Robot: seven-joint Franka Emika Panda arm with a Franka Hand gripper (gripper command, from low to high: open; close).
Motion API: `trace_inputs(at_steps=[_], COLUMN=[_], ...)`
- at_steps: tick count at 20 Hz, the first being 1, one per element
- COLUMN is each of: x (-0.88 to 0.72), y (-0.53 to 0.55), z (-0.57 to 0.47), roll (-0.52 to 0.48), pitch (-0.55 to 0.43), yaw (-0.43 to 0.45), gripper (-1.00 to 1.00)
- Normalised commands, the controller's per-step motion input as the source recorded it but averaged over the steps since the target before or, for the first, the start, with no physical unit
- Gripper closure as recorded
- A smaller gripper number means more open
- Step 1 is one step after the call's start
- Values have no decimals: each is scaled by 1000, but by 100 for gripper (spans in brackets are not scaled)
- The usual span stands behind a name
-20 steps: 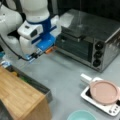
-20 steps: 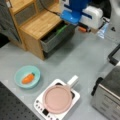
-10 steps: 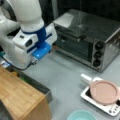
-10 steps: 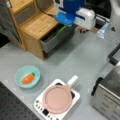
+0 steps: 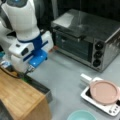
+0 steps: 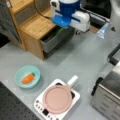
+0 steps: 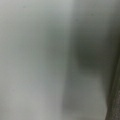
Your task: Open the drawer. Pick up the carrot. Put the carrots in the drawer.
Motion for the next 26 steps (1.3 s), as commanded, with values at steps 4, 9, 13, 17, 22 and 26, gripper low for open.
trace_inputs(at_steps=[4,9,13,17,22,26], x=[24,52,30,-24,-93,-181], y=[-188,-130,-114,-107,-158,-184], z=[-24,-73,-173,-178,-170,-162], roll=[-31,-31,-20,-25,-40,-60], pitch=[-41,-41,-23,1,-27,-59], yaw=[132,120,102,83,96,125], gripper=[-100,-100,-100,-100,-100,-100])
